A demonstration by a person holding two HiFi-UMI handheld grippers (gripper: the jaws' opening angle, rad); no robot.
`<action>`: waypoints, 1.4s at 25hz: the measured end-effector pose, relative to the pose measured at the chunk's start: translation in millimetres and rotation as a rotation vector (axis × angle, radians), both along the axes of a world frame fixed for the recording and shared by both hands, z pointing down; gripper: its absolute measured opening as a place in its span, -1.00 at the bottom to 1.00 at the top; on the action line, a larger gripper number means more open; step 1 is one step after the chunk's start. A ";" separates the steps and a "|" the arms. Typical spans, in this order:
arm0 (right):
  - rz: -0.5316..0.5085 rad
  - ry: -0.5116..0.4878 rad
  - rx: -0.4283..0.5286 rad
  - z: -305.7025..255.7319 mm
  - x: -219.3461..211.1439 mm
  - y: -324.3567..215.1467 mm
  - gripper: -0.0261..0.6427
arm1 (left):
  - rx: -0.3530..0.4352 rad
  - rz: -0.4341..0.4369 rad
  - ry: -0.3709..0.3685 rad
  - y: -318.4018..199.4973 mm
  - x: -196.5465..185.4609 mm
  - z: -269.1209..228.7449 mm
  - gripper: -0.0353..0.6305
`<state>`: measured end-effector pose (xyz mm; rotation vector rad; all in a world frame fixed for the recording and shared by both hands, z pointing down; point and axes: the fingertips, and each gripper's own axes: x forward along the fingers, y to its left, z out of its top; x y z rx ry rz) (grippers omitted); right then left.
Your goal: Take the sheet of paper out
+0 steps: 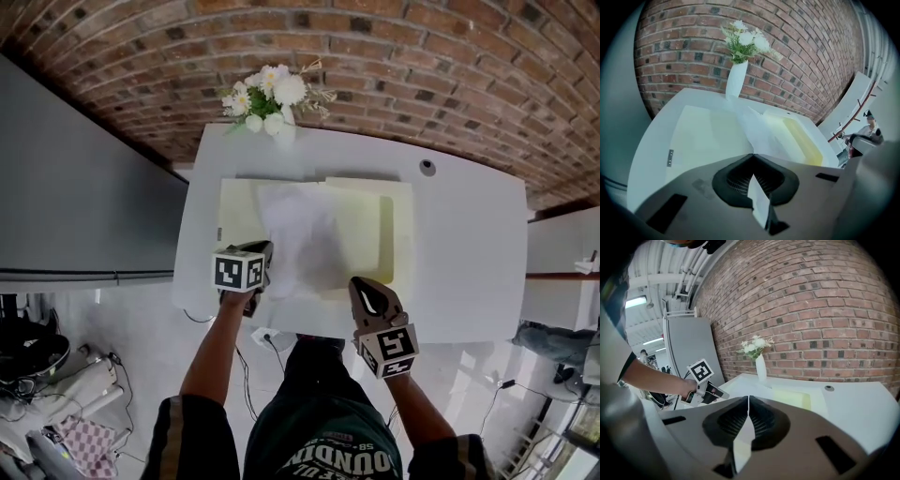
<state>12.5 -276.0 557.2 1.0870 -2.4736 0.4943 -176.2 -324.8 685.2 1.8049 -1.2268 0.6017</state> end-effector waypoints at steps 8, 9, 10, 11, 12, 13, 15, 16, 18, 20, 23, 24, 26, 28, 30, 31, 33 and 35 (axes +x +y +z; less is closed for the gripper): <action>-0.042 -0.021 0.041 -19.4 -13.9 8.8 -0.71 | 0.111 -0.033 -0.084 18.4 -22.4 -42.2 -0.86; -0.044 -0.024 0.048 -22.8 -15.2 9.5 -0.71 | 0.125 -0.036 -0.091 20.6 -23.9 -47.9 -0.86; -0.046 -0.028 0.055 -26.5 -16.4 9.9 -0.71 | 0.138 -0.039 -0.095 23.0 -24.9 -53.4 -0.86; -0.046 -0.033 0.063 -30.7 -17.5 10.2 -0.71 | 0.150 -0.044 -0.097 25.4 -25.7 -58.8 -0.86; -0.044 -0.037 0.072 -35.1 -18.4 10.5 -0.71 | 0.165 -0.050 -0.099 27.8 -26.4 -64.6 -0.86; -0.042 -0.042 0.080 -39.3 -18.9 10.9 -0.71 | 0.182 -0.058 -0.101 30.1 -27.1 -71.4 -0.86; -0.035 -0.048 0.097 -45.8 -17.8 11.2 -0.71 | 0.227 -0.078 -0.105 33.4 -28.6 -87.7 -0.86; -0.031 -0.049 0.106 -48.9 -16.4 11.3 -0.71 | 0.250 -0.087 -0.107 34.8 -29.0 -96.4 -0.86; -0.022 -0.052 0.126 -56.8 -13.2 11.7 -0.71 | 0.290 -0.099 -0.107 38.0 -28.5 -113.1 -0.86; -0.013 -0.054 0.147 -67.1 -10.1 12.6 -0.71 | 0.326 -0.103 -0.107 41.6 -27.0 -128.5 -0.86; -0.004 -0.059 0.176 -83.5 -4.9 14.2 -0.72 | 0.375 -0.095 -0.114 46.6 -23.2 -150.0 -0.86; -0.001 -0.059 0.185 -88.5 -2.9 14.7 -0.72 | 0.389 -0.092 -0.117 48.3 -21.6 -156.7 -0.86; 0.003 -0.060 0.201 -97.4 1.3 15.6 -0.71 | 0.419 -0.083 -0.124 51.7 -17.7 -169.9 -0.86; 0.009 -0.063 0.216 -106.0 5.8 16.3 -0.71 | 0.451 -0.076 -0.127 55.2 -12.7 -184.6 -0.86; 0.018 -0.070 0.232 -115.0 10.9 16.7 -0.71 | 0.485 -0.068 -0.125 58.9 -6.4 -200.2 -0.86; 0.023 -0.074 0.241 -119.7 13.1 16.5 -0.71 | 0.502 -0.065 -0.122 60.2 -3.7 -208.2 -0.86; 0.031 -0.078 0.260 -129.2 16.4 15.9 -0.71 | 0.535 -0.063 -0.118 62.4 0.1 -224.1 -0.86; 0.037 -0.079 0.278 -138.7 20.5 16.4 -0.71 | 0.561 -0.062 -0.114 65.4 3.8 -237.4 -0.86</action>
